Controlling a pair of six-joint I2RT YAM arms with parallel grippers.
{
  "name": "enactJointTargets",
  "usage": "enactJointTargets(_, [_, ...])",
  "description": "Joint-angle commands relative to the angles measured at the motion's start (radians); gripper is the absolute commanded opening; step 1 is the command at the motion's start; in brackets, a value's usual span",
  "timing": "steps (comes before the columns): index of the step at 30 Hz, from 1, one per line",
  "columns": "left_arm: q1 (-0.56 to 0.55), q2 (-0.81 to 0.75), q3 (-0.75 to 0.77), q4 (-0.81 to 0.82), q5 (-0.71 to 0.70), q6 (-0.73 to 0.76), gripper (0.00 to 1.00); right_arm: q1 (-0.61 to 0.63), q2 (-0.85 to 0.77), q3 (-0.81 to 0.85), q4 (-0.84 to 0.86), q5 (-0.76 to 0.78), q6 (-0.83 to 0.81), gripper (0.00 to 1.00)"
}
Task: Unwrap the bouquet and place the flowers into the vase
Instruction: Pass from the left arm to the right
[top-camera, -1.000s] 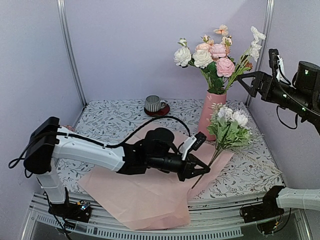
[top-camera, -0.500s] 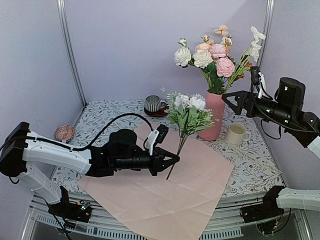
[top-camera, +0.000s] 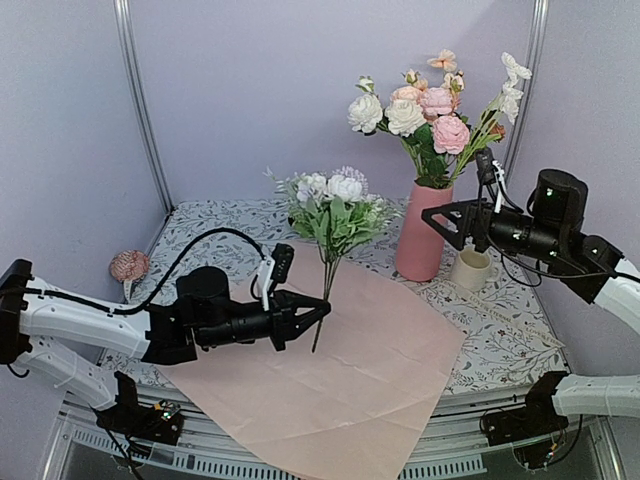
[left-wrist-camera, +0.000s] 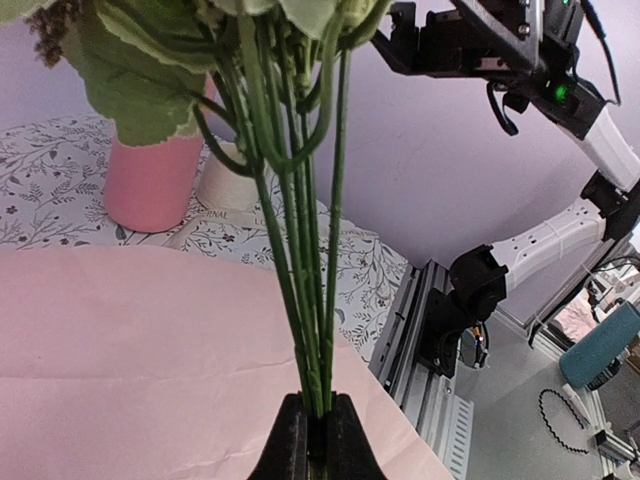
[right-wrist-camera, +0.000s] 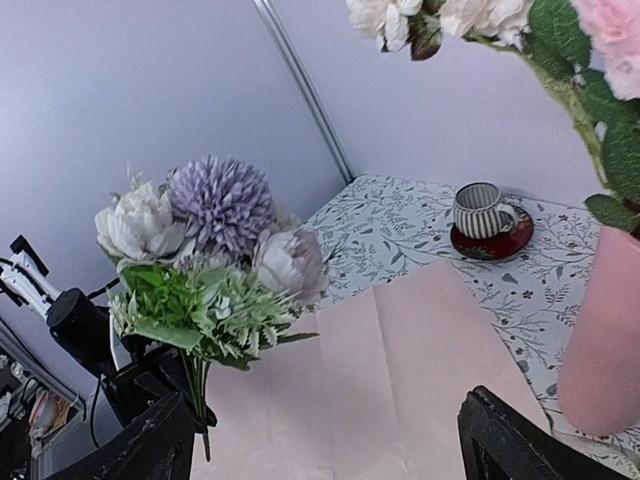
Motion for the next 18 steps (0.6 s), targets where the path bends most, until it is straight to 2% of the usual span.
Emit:
enactJointTargets(1, [0.010,-0.024,-0.018,0.098,-0.028,0.006,0.00,0.084,0.019,-0.063,0.145,-0.047,-0.014,0.91])
enactJointTargets(9, [0.017,-0.024,-0.031,0.170,-0.003,0.011,0.00,0.214,0.116,-0.146,0.409,-0.132,0.024,0.71])
enactJointTargets(18, [0.017,-0.049,-0.066,0.250,0.008,0.032,0.00,0.327,0.206,-0.179,0.570,-0.099,0.055,0.68])
